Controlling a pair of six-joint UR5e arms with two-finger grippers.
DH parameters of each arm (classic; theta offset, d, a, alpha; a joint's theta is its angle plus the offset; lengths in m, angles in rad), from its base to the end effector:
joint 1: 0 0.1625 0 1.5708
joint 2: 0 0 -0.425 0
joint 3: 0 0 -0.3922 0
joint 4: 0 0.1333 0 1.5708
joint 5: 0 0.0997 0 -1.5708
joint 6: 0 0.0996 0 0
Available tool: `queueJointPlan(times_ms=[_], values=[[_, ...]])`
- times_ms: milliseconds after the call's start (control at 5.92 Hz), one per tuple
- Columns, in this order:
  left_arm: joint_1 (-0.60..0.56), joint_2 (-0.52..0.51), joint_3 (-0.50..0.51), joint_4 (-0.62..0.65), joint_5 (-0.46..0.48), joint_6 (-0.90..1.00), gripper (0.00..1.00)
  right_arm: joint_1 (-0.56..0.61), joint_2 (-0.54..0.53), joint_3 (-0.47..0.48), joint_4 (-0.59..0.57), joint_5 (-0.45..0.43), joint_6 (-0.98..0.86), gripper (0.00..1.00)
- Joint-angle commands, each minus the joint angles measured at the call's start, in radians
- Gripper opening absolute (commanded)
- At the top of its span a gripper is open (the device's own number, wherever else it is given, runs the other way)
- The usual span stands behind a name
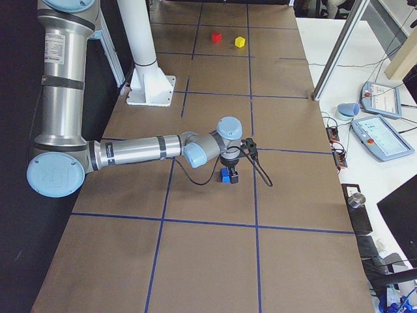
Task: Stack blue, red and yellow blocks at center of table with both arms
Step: 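Lower the right gripper onto the blue cube and close it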
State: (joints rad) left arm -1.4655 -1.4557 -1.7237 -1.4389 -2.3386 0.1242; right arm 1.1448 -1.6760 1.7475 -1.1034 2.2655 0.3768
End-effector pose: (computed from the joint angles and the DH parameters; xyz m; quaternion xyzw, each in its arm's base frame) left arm -0.0180 -0.4400 0.6506 -0.0401 0.3745 0.0885 0.9221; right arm -0.1315 -0.4580 0.5716 0.1022 -0.3998 -0.1129 0.9038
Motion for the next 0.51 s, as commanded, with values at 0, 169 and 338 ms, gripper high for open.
queueJointPlan(times_ms=[0,169,338], values=[[0.001,0.001,0.0,0.0,-0.001,0.0,1.0,-0.104,0.004,-0.063,0.174,-0.06,0.16,1.0],[0.001,0.0,0.001,0.0,0.001,0.0,1.0,-0.129,0.004,-0.066,0.172,-0.081,0.162,1.0],[0.001,0.0,0.001,0.0,-0.001,0.0,1.0,-0.16,0.01,-0.103,0.174,-0.107,0.162,1.0]])
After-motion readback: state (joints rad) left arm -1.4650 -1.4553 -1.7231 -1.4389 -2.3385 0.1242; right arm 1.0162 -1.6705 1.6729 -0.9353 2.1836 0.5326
